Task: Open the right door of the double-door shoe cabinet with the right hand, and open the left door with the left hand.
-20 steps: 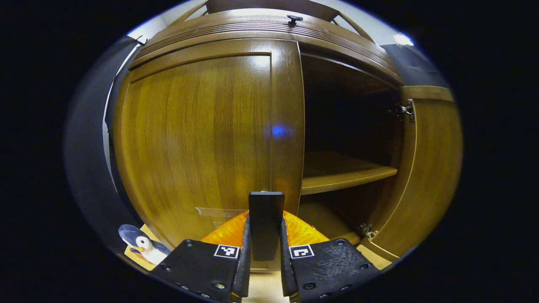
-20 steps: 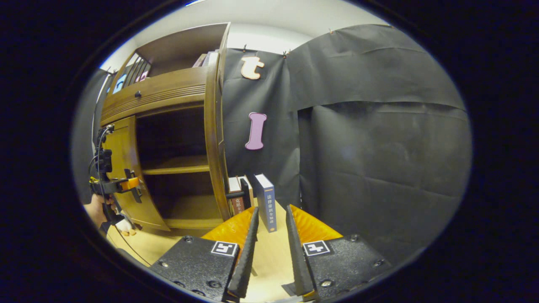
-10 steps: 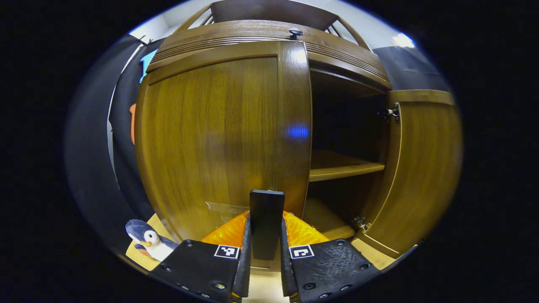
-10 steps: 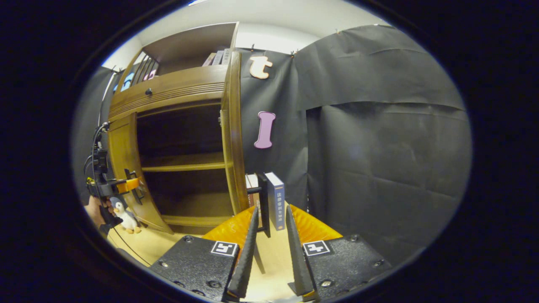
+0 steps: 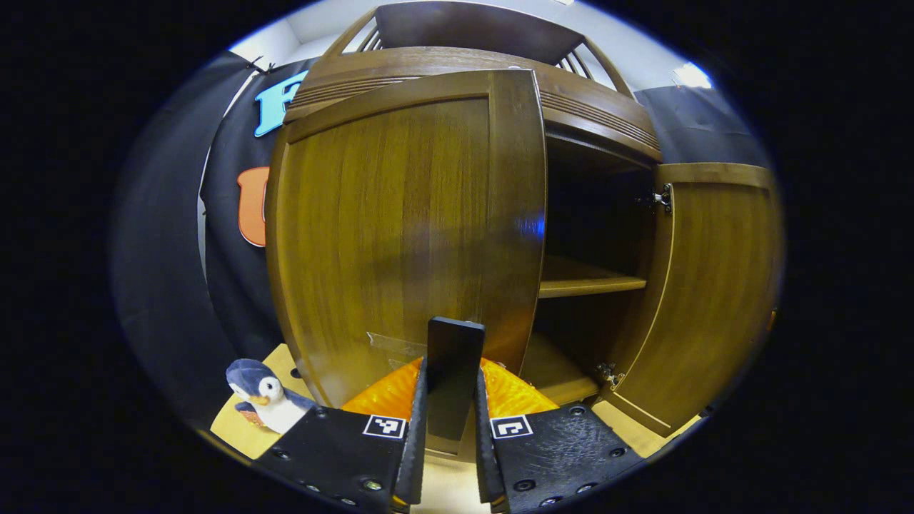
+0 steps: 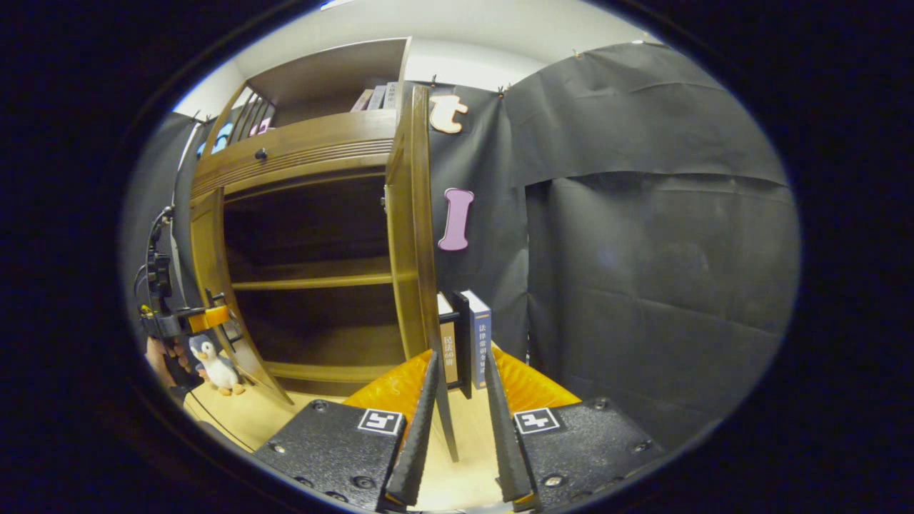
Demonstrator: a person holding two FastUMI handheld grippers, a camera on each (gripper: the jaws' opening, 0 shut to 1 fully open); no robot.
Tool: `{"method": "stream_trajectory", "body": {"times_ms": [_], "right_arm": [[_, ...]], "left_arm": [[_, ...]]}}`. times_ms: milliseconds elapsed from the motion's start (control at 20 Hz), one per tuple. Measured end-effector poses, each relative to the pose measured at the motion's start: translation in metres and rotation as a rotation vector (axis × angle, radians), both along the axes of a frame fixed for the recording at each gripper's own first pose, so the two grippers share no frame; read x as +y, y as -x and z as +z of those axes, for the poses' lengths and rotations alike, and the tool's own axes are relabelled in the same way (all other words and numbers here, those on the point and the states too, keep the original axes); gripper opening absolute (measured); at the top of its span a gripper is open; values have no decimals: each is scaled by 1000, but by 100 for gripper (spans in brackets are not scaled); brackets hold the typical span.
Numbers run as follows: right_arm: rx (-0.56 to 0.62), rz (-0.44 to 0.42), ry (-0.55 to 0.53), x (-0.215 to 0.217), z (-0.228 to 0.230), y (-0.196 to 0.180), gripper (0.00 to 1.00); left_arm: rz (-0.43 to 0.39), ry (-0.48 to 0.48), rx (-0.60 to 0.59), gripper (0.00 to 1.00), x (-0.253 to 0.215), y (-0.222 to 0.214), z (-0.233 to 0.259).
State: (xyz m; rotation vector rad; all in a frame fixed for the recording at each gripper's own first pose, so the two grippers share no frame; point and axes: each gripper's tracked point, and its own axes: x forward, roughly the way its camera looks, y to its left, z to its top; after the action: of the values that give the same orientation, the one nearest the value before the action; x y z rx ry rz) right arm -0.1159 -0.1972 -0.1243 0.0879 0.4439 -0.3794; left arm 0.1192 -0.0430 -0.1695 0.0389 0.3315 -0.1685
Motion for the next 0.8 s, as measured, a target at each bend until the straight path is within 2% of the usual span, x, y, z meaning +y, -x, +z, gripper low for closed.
{"method": "stream_trajectory", "body": {"times_ms": [250, 300, 400, 450, 500, 550, 650, 700, 750, 800], "right_arm": [[5, 29, 9, 10, 0, -6, 43], [2, 37, 12, 13, 1, -8, 44], [2, 62, 15, 20, 3, -10, 44], [2, 79, 19, 25, 4, -13, 44], [0, 94, 24, 30, 4, -15, 44], [1, 108, 27, 35, 4, -16, 44], [3, 144, 27, 48, 2, -18, 43], [2, 165, 27, 52, 2, -19, 43], [3, 183, 27, 59, 1, -24, 43], [2, 201, 24, 67, 0, -28, 43]], "left_arm": [[39, 14, -2, 29, 15, 19, 5], [38, 6, -5, 22, 16, 20, 6], [44, -4, -5, 22, 21, 25, 6], [54, -3, -3, 30, 25, 27, 7], [68, 1, -3, 31, 27, 30, 8], [82, 1, -3, 22, 30, 34, 8], [115, -4, -6, 22, 38, 41, 10], [126, -9, -8, 31, 42, 45, 12], [137, -13, -8, 31, 47, 49, 12], [146, -14, -9, 22, 51, 52, 14]]}}
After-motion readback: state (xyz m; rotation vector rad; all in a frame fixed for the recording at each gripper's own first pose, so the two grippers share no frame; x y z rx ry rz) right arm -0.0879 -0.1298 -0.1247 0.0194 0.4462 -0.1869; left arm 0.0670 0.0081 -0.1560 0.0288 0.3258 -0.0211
